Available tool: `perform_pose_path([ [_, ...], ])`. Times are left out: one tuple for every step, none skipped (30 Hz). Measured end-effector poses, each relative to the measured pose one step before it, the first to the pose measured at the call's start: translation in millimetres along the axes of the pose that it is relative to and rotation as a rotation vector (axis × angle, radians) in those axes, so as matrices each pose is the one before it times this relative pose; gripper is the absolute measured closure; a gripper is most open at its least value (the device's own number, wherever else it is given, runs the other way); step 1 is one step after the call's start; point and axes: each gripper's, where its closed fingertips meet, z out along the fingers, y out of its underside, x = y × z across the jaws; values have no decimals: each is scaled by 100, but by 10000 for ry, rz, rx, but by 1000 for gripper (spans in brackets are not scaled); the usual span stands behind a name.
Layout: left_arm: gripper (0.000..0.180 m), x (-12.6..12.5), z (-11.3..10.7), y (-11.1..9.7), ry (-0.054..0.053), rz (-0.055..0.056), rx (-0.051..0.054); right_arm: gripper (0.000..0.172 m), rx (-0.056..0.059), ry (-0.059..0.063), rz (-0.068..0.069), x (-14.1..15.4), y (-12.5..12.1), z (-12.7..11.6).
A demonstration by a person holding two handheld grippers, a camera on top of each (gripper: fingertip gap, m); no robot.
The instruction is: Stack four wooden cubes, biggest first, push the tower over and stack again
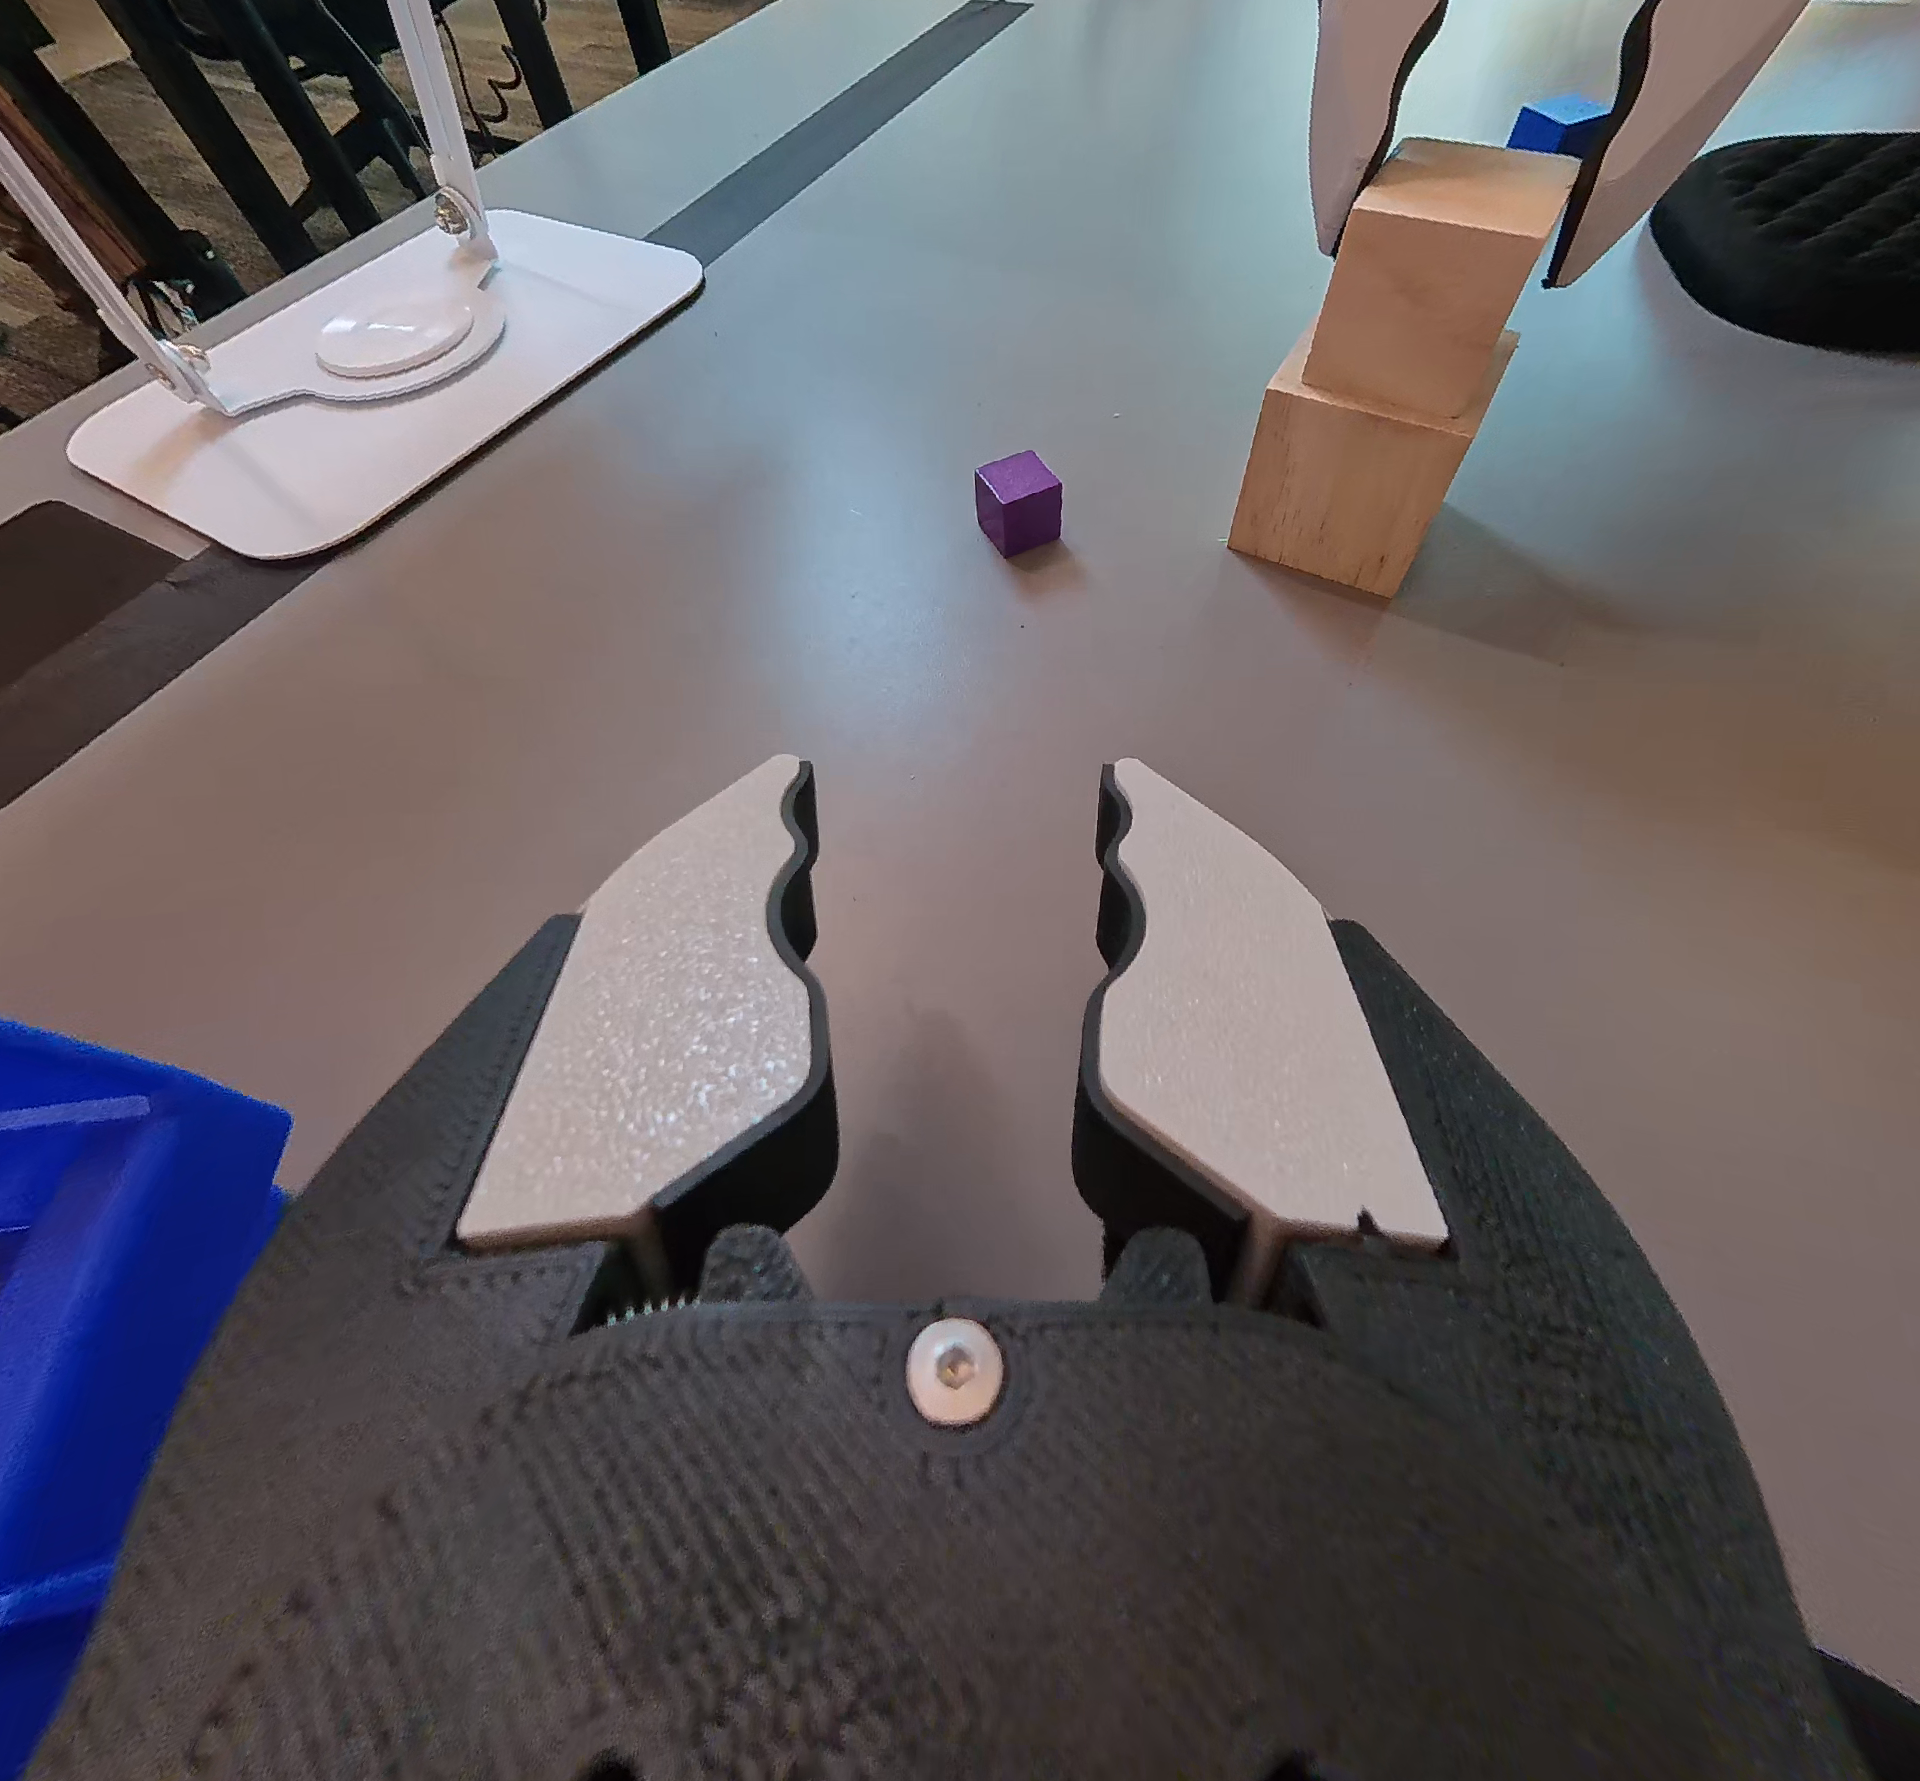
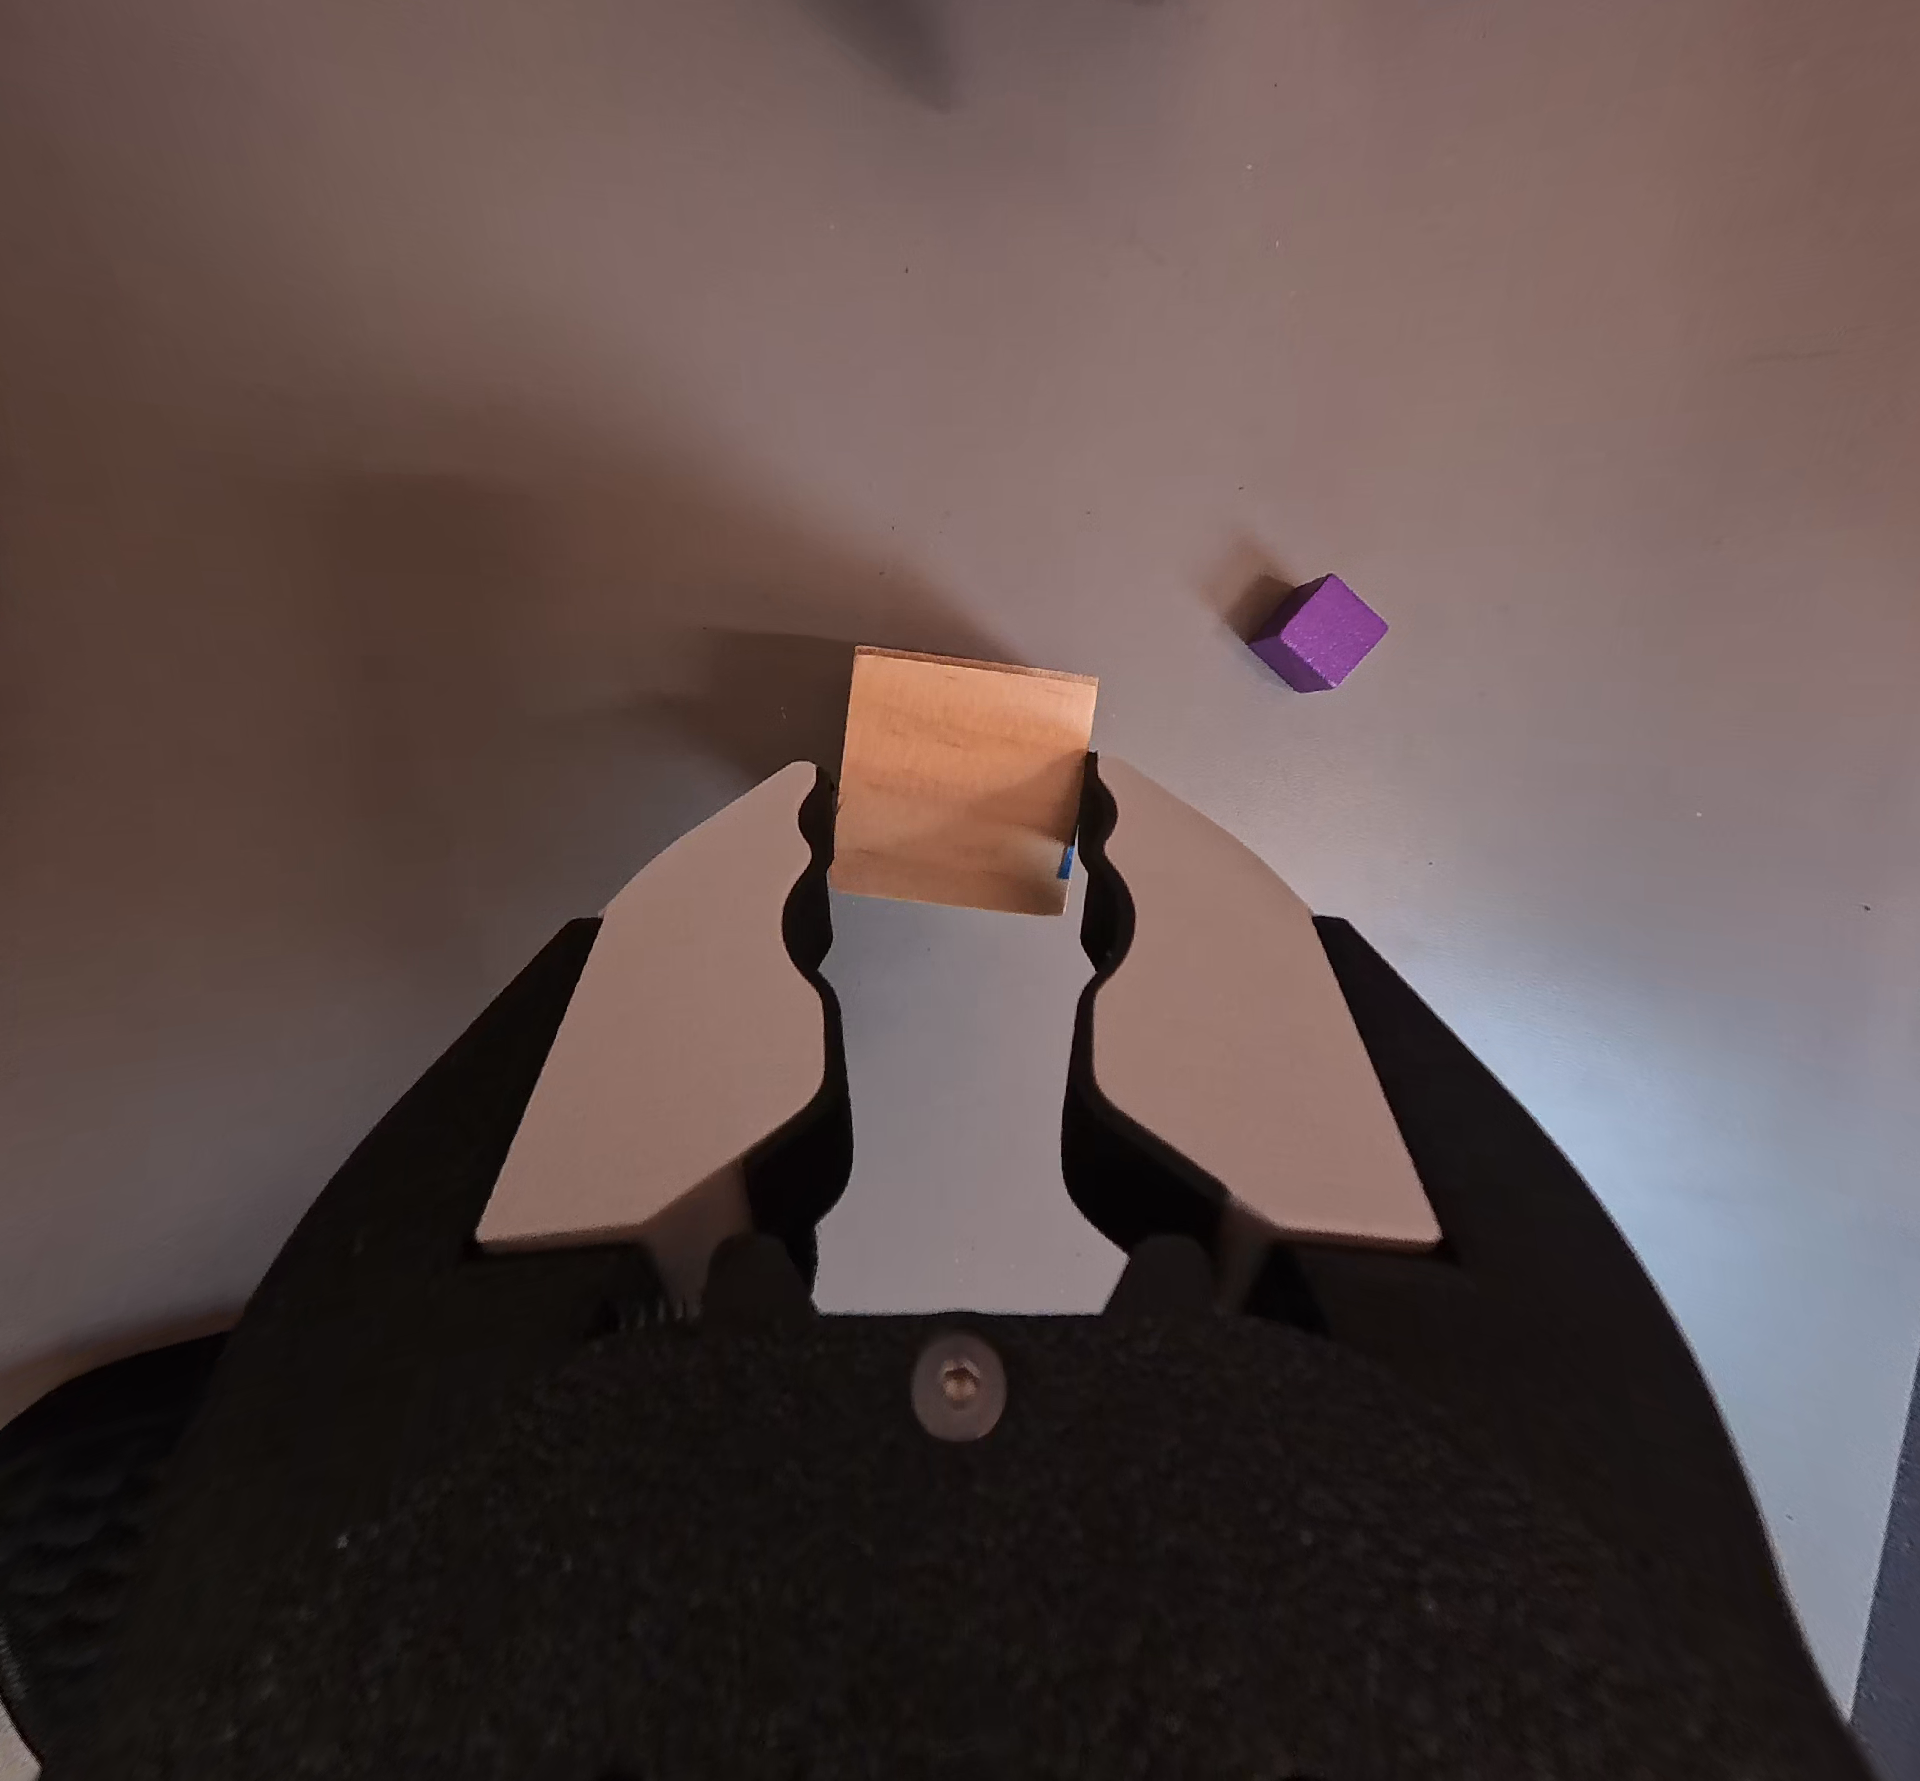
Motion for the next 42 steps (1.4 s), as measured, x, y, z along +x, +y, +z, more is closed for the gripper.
perform_pose_path([
  [128, 16, 8, 15, 11, -5, -8, 126, 16, 4, -2, 9, 4, 10],
  [128, 1, 18, 26, 3, 0, -12, 126, 8, -3, -7, -2, 2, -1],
  [128, 8, 13, 24, 1, 4, -9, 126, 2, 2, -16, 5, 2, -1],
  [128, 3, 20, 21, 3, -2, -9, 126, -1, 9, -32, -1, 1, -1],
  [128, 10, 5, 20, 6, -5, -12, 126, -1, 8, -33, -2, 6, 7],
  [128, 2, 18, 24, 4, 0, -11, 126, -1, -2, -11, -1, -6, 3],
  [128, 5, 6, 18, 5, 0, -10, 126, 2, -5, -9, 5, 5, -2],
  [128, 12, 12, 24, 8, -2, -8, 126, 2, -4, -11, 3, -3, 2],
  [128, 11, 19, 8, 2, -1, -7, 126, -2, 0, -14, -5, 0, 0],
  [128, 8, 6, 23, 5, 0, -4, 126, -5, 4, -6, 4, -1, 0],
  [128, 8, 6, 2, 7, -2, -4, 126, -5, 7, -3, 6, -1, 0],
  [128, 13, 4, 10, 3, 1, -2, 126, -4, 10, -7, 4, 2, -2],
  [128, -2, 9, -5, 1, 2, 1, 126, -2, 11, -5, 5, -1, 0],
  [128, 4, -1, 1, 3, -1, -1, 125, 2, 5, 1, -3, 2, -1],
  [128, 5, 8, -3, 4, -2, -1, 124, 13, -25, 10, -34, -14, -3],
  [128, 7, 0, 16, 6, 1, -6, 120, 30, -44, 28, -46, -33, -27],
  [128, 26, 13, 7, 13, -1, -2, 118, 50, -31, 41, -20, -65, -77],
  [128, 26, 16, 2, 11, -3, 1, 116, 80, -13, 42, 32, -111, -154],
  [128, 11, 4, -7, 7, -3, 6, 115, 127, 19, 41, 71, -177, -233],
  [128, 15, 2, -4, 10, -4, 3, 115, 164, 49, 52, 139, -226, -301],
  [128, 17, 2, -4, 11, -3, 3, 114, 174, 61, 64, 160, -227, -363],
  [128, -7, -3, 5, 3, 1, -3, 114, 181, 85, 74, 203, -202, -430],
  [128, -12, -5, 9, -7, 4, -7, 114, 188, 122, 86, 263, -169, -505],
  [128, -3, -19, -6, -5, 0, 4, 114, 171, 148, 100, 270, -62, -583],
  [128, -12, -30, -18, 0, -4, 12, 113, 123, 194, 115, 314, 103, -648],
  [128, -25, -35, -42, -14, 1, 15, 113, 57, 214, 110, 277, 331, -697],
  [128, -35, -44, -37, -20, 6, 14, 113, -36, 211, 110, 216, 636, -732],
  [128, -23, -46, -33, -9, 9, 11, 113, -157, 261, 143, 234, 1006, -726],
  [129, -7, -26, -28, -3, 8, 7, 114, -266, 313, 184, 277, 1356, -679],
  [129, -2, -10, -31, 0, 14, 2, 114, -286, 285, 265, 211, 1601, -609],
  [129, 24, -4, -21, 0, 20, -2, 114, -290, 266, 399, 185, 1775, -512],
  [129, 53, 21, -30, 17, 15, -6, 114, -352, 285, 448, 228, 2013, -398],
  [129, 54, 22, 2, 18, 17, -16, 115, -336, 232, 353, 134, 2101, -305],
  [129, 19, 25, 43, -8, 19, -38, 115, -266, 177, 329, 31, 2051, -229],
  [129, -31, 38, 62, -15, -17, -23, 115, -217, 134, 383, 10, 1931, -185],
  [129, 14, 47, 53, 42, -57, -4, 115, -137, 76, 367, -26, 1746, -157],
  [129, -3, 81, 100, 41, -62, -34, 116, -74, 44, 319, -20, 1545, -130],
  [129, -17, 90, 150, 7, -12, -73, 116, -93, 65, 285, 67, 1418, -90],
  [129, 30, 83, 114, 7, 21, -61, 116, -131, 88, 239, 146, 1286, -40],
  [130, 80, 61, 41, 26, 7, -20, 116, -133, 93, 188, 180, 1120, -2],
  [130, 116, 63, 7, 34, -2, -10, 116, -133, 84, 161, 191, 949, 57],
  [130, 85, 44, -3, 14, 18, -14, 116, -125, 49, 138, 159, 783, 91],
])
